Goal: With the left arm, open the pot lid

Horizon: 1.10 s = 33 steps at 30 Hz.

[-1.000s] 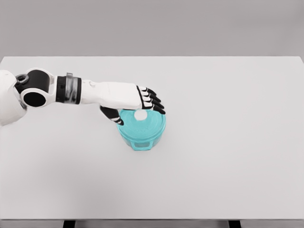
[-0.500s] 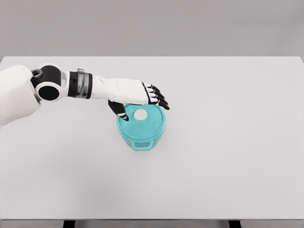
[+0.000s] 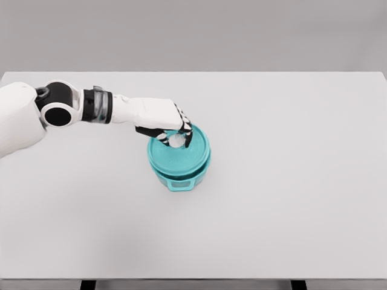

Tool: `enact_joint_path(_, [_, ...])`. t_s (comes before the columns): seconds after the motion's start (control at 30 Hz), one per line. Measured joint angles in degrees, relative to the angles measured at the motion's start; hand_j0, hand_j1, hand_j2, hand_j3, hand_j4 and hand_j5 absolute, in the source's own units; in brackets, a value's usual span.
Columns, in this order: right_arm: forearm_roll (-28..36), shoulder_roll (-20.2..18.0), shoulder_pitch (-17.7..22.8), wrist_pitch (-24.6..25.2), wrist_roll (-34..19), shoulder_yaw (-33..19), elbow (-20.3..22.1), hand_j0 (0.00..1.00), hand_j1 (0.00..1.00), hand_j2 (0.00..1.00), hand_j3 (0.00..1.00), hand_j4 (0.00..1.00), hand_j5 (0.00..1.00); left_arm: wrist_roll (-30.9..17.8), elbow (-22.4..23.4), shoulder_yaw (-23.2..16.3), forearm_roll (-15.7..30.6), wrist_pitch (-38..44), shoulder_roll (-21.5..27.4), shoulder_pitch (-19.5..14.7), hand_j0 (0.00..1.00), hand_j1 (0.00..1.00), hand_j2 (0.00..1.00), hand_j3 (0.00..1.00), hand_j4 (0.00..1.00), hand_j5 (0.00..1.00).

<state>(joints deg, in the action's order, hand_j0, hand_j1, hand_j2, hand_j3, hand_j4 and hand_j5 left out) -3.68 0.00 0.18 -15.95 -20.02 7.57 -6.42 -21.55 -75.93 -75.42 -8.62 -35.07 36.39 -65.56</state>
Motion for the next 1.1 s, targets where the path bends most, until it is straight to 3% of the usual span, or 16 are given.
enact_joint_path(0.2, [0.00, 0.00, 0.00, 0.00, 0.00, 0.00, -0.01, 1.00, 1.00, 1.00, 1.00, 1.00, 1.00, 0.36, 0.08, 0.37, 5.08, 0.01, 7.98, -4.66, 0.23, 0.23, 0.23, 0.23, 0.23, 0.23])
enact_joint_path(0.27, [0.01, 0.00, 0.00, 0.00, 0.01, 0.00, 0.00, 1.00, 1.00, 1.00, 1.00, 1.00, 1.00, 0.45, 0.87, 0.53, 6.21, 0.00, 11.17, -4.84, 0.23, 0.23, 0.23, 0.23, 0.23, 0.23])
enact_joint_path(0.4, [0.00, 0.00, 0.00, 0.00, 0.01, 0.00, -0.01, 1.00, 1.00, 1.00, 1.00, 1.00, 1.00, 0.54, 5.70, 0.45, 7.32, 0.09, 14.87, -2.48, 0.23, 0.23, 0.23, 0.23, 0.23, 0.23])
enact_joint_path(0.53, [0.01, 0.00, 0.00, 0.00, 0.01, 0.00, -0.01, 1.00, 1.00, 1.00, 1.00, 1.00, 1.00, 0.26, 8.41, 0.72, 7.00, -0.07, 14.98, 0.00, 0.30, 0.30, 0.30, 0.30, 0.30, 0.30])
enact_joint_path(0.6, [0.01, 0.00, 0.00, -0.01, 0.00, 0.00, 0.00, 1.00, 1.00, 1.00, 1.00, 1.00, 1.00, 0.26, 8.77, 0.86, 6.98, -0.07, 14.06, 0.61, 1.00, 1.00, 1.00, 1.00, 1.00, 1.00])
enact_joint_path(1.0, [0.00, 0.00, 0.00, -0.01, 0.00, 0.00, 0.00, 1.00, 1.00, 1.00, 1.00, 1.00, 1.00, 0.52, 7.71, 1.08, 7.26, -0.03, 12.74, 0.70, 1.00, 1.00, 1.00, 1.00, 1.00, 1.00])
enact_joint_path(1.07, [0.00, 0.00, 0.00, -0.01, 0.01, 0.01, -0.01, 1.00, 1.00, 1.00, 1.00, 1.00, 1.00, 0.58, 4.02, 2.39, 7.85, 0.00, 14.47, 2.07, 1.00, 1.00, 1.00, 1.00, 1.00, 1.00])
enact_joint_path(1.1, [0.00, 0.00, 0.00, 0.00, 0.00, 0.01, -0.01, 1.00, 1.00, 1.00, 1.00, 1.00, 1.00, 0.58, 0.77, 3.82, 8.32, -0.05, 16.83, 4.60, 1.00, 1.00, 1.00, 1.00, 1.00, 1.00])
